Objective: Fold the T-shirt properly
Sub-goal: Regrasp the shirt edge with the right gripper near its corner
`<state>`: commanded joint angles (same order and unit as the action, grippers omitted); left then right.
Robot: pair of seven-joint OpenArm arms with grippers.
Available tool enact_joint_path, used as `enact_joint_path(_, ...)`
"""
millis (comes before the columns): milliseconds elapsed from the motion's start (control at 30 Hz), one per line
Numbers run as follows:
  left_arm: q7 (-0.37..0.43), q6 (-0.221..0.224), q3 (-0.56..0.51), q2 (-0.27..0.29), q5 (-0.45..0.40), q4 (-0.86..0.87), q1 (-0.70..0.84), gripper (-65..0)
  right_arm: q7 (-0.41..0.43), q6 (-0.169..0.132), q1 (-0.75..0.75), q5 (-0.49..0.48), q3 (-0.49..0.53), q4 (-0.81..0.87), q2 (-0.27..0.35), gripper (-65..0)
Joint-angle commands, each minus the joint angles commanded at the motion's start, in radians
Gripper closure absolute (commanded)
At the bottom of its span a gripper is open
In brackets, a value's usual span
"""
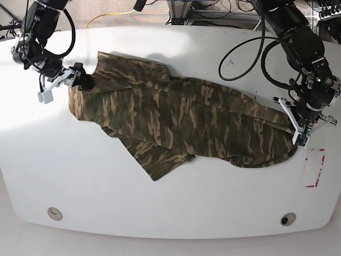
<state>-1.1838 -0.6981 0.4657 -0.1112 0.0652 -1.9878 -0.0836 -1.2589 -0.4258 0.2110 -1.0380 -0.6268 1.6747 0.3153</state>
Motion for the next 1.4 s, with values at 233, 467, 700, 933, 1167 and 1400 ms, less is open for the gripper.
enact_joint_path(233, 0.000, 0.000, 0.000, 0.003, 0.000, 0.000, 0.000, 0.0, 0.000, -0.003, 0.003, 0.000, 0.002, 0.049, -0.038, -43.8)
enact_joint_path(467, 0.000, 0.000, -0.002, 0.003, 0.000, 0.000, 0.000, 0.0, -0.015, 0.002, 0.008, 0.002, 0.034, 0.071, -0.075, -43.8)
enact_joint_path(700, 0.000, 0.000, -0.002, 0.005, 0.000, 0.000, 0.000, 0.0, -0.012, 0.005, 0.009, 0.008, 0.052, 0.071, -0.110, -43.4)
enact_joint_path(933, -0.002, 0.000, -0.002, 0.005, 0.000, 0.000, 0.000, 0.0, 0.006, 0.005, 0.003, 0.008, 0.052, 0.071, -0.107, -20.3)
enact_joint_path(1167, -0.002, 0.000, 0.000, 0.005, 0.000, 0.000, 0.000, 0.0, 0.005, 0.005, 0.012, 0.008, 0.052, 0.071, -0.098, 0.0)
enact_joint_path(1400, -0.002, 0.000, 0.000, 0.005, 0.000, 0.000, 0.002, 0.0, 0.006, 0.005, 0.040, 0.003, 0.051, 0.078, -0.078, -8.4)
